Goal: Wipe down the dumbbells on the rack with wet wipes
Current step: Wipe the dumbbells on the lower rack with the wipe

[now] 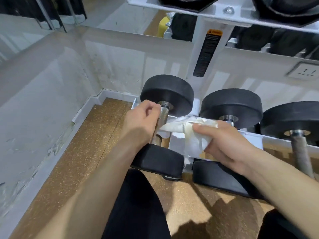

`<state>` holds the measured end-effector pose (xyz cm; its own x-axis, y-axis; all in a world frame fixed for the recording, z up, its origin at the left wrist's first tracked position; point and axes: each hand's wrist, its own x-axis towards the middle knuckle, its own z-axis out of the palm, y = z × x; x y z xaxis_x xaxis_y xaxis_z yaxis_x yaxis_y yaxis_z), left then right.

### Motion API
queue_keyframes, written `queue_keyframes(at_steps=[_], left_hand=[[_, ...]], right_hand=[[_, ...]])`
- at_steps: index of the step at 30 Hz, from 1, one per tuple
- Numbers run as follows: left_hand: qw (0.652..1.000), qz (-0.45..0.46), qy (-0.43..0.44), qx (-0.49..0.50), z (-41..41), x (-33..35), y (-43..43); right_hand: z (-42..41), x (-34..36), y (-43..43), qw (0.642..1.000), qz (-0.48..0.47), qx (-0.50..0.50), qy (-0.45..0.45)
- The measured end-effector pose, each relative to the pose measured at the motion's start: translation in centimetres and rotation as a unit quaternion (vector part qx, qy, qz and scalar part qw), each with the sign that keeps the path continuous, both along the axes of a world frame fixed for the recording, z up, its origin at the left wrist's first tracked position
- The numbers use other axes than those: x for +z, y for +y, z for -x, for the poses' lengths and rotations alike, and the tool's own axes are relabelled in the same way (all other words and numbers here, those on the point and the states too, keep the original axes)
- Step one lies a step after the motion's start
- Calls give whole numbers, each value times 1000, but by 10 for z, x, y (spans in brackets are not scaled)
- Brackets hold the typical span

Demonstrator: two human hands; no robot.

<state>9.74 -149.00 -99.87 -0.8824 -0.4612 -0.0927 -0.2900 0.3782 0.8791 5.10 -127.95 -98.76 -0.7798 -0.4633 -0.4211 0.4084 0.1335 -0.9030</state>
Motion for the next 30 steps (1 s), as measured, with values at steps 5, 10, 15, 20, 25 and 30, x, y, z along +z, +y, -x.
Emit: queue_keyframes(at_steps=[5, 10, 15, 20, 25, 30], left_hand=[[973, -88, 6, -212, 1, 21, 44], [963, -130, -35, -235, 30, 17, 85], [957, -195, -38, -212, 43, 8, 98], [941, -255, -71, -212, 50, 2, 111], [965, -195, -103, -140, 61, -16, 124], [982, -56, -161, -79, 61, -33, 128]], right_hand=[[-2, 22, 50, 999, 27, 27, -2], [16, 27, 84, 999, 8, -23, 32], [33, 15, 113, 990, -26, -132, 27], [43, -6, 129, 988, -20, -152, -10], [58, -34, 133, 969, -166, -178, 32], [70, -46, 132, 950, -266, -152, 52]])
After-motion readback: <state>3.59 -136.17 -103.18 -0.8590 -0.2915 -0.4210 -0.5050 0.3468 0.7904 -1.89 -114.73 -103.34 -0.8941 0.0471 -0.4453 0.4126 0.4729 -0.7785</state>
